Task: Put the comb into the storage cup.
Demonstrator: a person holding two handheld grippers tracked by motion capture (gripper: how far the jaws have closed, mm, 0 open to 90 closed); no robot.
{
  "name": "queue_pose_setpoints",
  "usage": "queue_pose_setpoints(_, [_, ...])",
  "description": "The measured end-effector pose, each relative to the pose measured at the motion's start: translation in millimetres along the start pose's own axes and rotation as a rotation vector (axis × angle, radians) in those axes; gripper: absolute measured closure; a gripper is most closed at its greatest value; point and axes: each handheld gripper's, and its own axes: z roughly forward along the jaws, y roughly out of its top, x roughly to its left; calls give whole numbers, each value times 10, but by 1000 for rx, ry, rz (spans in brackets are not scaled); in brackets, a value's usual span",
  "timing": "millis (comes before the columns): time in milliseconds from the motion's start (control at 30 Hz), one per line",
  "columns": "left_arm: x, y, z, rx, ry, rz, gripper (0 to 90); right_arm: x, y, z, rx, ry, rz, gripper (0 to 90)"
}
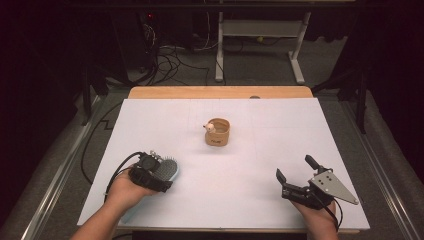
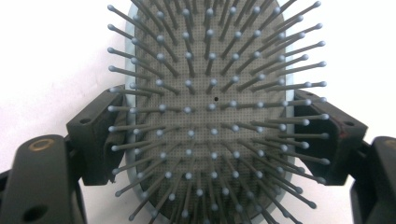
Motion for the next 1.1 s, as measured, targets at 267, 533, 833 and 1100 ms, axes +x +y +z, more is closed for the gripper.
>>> queue_pose_setpoints(267, [-59, 19, -78, -45, -43, 10, 206, -2, 7, -13, -7, -2, -1, 26])
queue_pose_setpoints(533, [-75, 52, -156, -112, -100, -2, 206, -8, 8, -18, -11, -7, 3, 26])
queue_pose_setpoints(833, [-101, 76, -193, -196, -152, -17, 206, -10, 12, -26, -16, -7, 1, 26])
queue_pose_setpoints(1100, [-93, 115, -224, -276, -182, -19, 206, 4, 15, -19, -13, -1, -6, 24])
